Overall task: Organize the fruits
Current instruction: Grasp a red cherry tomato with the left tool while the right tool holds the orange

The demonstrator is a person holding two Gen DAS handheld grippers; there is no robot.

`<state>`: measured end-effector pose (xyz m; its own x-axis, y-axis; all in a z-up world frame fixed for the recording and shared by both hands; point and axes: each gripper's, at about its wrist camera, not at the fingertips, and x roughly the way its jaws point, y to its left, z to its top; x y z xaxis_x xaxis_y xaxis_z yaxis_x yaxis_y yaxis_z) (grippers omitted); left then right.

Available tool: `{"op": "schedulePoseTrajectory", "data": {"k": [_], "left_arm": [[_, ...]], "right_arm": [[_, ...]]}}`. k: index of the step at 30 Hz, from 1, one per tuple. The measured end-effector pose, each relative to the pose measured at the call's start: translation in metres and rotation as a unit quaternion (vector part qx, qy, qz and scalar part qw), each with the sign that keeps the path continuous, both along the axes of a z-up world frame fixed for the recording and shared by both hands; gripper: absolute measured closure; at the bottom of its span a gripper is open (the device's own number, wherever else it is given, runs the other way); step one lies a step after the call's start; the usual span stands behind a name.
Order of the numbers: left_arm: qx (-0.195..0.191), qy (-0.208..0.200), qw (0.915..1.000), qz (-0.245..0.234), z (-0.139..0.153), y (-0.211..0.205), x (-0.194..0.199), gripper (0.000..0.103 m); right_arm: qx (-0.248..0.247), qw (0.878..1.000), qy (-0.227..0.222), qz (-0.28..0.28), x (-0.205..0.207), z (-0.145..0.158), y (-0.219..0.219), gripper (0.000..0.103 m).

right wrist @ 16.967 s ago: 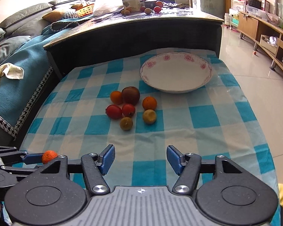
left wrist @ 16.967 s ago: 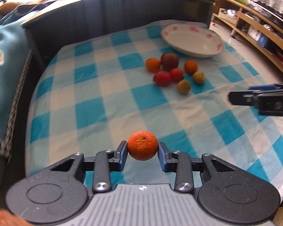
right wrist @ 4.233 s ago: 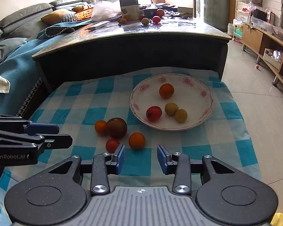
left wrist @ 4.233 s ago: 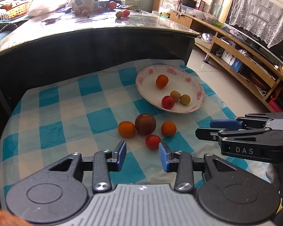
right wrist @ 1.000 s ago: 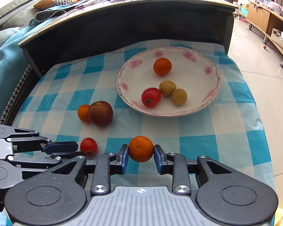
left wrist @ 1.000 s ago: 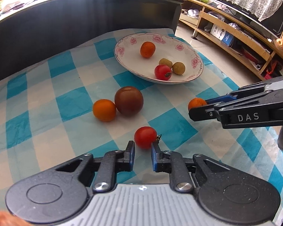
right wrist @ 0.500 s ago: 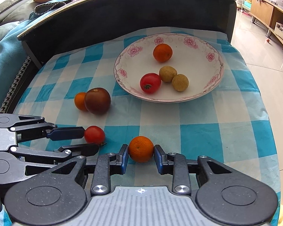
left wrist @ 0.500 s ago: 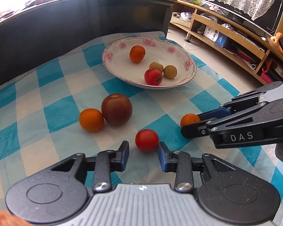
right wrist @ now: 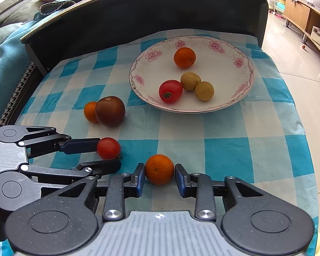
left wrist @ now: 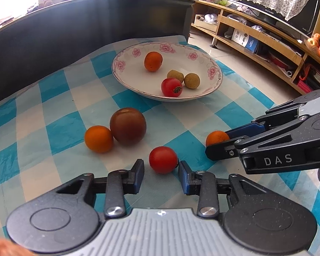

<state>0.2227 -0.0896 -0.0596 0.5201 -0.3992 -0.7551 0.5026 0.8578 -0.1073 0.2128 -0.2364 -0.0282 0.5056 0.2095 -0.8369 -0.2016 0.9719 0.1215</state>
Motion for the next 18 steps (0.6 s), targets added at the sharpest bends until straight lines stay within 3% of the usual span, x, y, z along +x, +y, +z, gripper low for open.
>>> {"op": "schedulePoseTrajectory", "data": {"k": [10, 18], "left_arm": [[-0.011, 0.004, 0.9999, 0.002, 0.003, 0.0, 0.004, 0.066], [-0.032, -0.014, 0.9994, 0.001, 0.024, -0.002, 0.005, 0.066]], "right_arm": [[-0.001, 1.0, -0.005, -0.009, -0.004, 0.002, 0.0, 0.079], [0.025, 0.999, -0.03, -0.03, -0.001, 0.019, -0.011, 0.079]]}}
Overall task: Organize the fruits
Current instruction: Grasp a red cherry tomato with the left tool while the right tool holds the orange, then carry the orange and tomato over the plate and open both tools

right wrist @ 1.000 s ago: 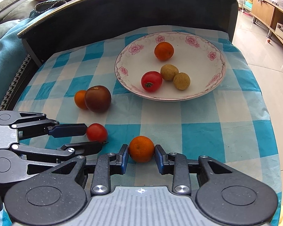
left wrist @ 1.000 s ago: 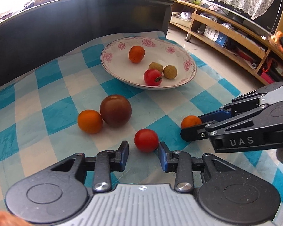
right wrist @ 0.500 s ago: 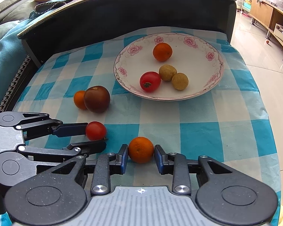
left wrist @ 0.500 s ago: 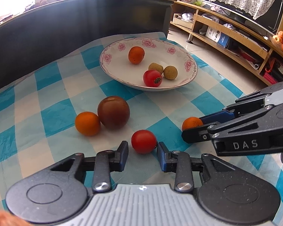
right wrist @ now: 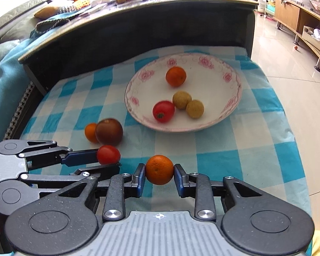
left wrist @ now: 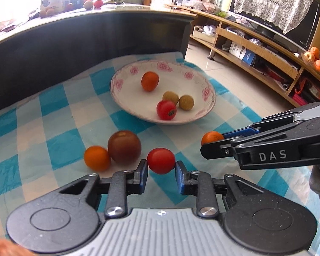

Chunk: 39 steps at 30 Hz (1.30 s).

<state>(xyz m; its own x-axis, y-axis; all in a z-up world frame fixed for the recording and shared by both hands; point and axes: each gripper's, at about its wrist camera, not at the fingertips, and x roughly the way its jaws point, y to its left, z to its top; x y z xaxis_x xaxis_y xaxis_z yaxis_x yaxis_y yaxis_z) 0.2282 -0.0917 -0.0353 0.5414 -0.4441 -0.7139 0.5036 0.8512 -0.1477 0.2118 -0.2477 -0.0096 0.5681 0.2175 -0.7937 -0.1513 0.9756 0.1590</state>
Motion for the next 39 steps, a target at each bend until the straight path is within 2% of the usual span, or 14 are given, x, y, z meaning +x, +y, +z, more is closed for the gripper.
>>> {"op": "schedulePoseTrajectory", "data": {"k": [12, 28, 39], "left_arm": [[0.003, -0.033, 0.9992, 0.02, 0.024, -0.012, 0.043, 0.066], [0.023, -0.031, 0.999, 0.023, 0.008, -0.025, 0.084, 0.066], [0.027, -0.029, 0.9989, 0.025, 0.005, -0.029, 0.096, 0.066]], "right_arm": [[0.007, 0.999, -0.044, -0.031, 0.032, 0.022, -0.009, 0.079], [-0.026, 0.997, -0.04, -0.061, 0.069, 0.005, -0.028, 0.079], [-0.022, 0.996, -0.041, -0.074, 0.087, 0.001, -0.036, 0.078]]}}
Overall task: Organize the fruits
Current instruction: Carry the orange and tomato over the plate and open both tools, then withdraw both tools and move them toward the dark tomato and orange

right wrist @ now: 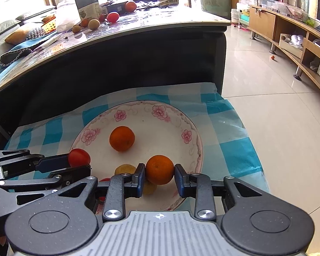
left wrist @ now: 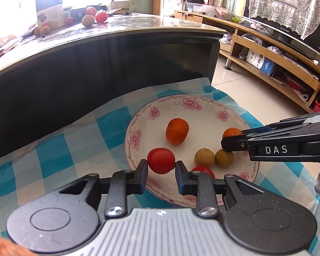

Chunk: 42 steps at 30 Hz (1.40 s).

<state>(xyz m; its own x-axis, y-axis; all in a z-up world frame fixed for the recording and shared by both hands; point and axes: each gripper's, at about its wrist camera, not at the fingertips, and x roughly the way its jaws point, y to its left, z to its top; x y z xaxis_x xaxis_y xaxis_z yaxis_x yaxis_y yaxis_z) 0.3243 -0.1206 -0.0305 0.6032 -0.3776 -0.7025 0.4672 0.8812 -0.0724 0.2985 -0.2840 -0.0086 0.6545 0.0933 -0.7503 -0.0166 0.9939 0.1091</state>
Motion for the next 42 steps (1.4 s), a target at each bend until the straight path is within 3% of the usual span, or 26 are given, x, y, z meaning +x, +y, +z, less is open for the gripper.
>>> {"op": "schedulePoseTrajectory", "data": {"k": [17, 32, 42], "left_arm": [[0.001, -0.009, 0.9999, 0.006, 0.007, 0.002, 0.007, 0.066], [0.004, -0.032, 0.9995, -0.002, 0.037, 0.01, -0.012, 0.066], [0.004, -0.014, 0.9998, 0.012, 0.044, 0.046, -0.039, 0.066]], "right_arm": [[0.009, 1.0, -0.003, -0.004, 0.005, 0.0, 0.001, 0.078], [0.022, 0.999, -0.025, -0.002, -0.004, 0.017, 0.001, 0.078], [0.038, 0.998, -0.019, 0.05, -0.019, 0.024, 0.03, 0.073]]}}
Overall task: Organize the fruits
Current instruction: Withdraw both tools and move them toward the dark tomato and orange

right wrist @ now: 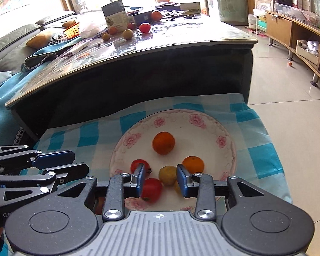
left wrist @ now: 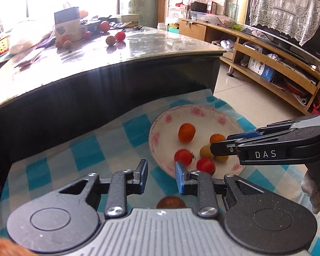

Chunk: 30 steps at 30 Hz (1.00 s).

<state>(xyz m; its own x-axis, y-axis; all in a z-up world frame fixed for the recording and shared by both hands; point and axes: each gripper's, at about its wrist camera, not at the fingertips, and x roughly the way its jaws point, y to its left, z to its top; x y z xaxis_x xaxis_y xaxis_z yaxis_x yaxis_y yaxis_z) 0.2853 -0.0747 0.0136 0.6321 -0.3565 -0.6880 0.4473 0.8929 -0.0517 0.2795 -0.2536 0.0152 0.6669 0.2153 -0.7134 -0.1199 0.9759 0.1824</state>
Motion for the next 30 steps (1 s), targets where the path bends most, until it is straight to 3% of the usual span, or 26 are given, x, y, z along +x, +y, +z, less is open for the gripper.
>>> {"op": "schedulePoseTrajectory", "data": {"k": [5, 14, 24, 30], "left_arm": [[0.016, 0.022, 0.9996, -0.008, -0.005, 0.021, -0.02, 0.066], [0.011, 0.056, 0.9983, -0.012, -0.018, 0.048, -0.036, 0.066], [0.009, 0.07, 0.997, -0.03, -0.027, 0.055, -0.032, 0.066], [0.0, 0.08, 0.9964, -0.03, -0.031, 0.061, -0.03, 0.066]], "right_arm": [[0.013, 0.999, 0.022, 0.047, -0.013, -0.004, 0.023, 0.073], [-0.002, 0.988, 0.06, 0.145, -0.026, -0.025, 0.057, 0.068], [-0.019, 0.985, 0.067, 0.159, -0.013, -0.046, 0.071, 0.067], [-0.016, 0.985, 0.058, 0.163, -0.006, -0.052, 0.075, 0.058]]}}
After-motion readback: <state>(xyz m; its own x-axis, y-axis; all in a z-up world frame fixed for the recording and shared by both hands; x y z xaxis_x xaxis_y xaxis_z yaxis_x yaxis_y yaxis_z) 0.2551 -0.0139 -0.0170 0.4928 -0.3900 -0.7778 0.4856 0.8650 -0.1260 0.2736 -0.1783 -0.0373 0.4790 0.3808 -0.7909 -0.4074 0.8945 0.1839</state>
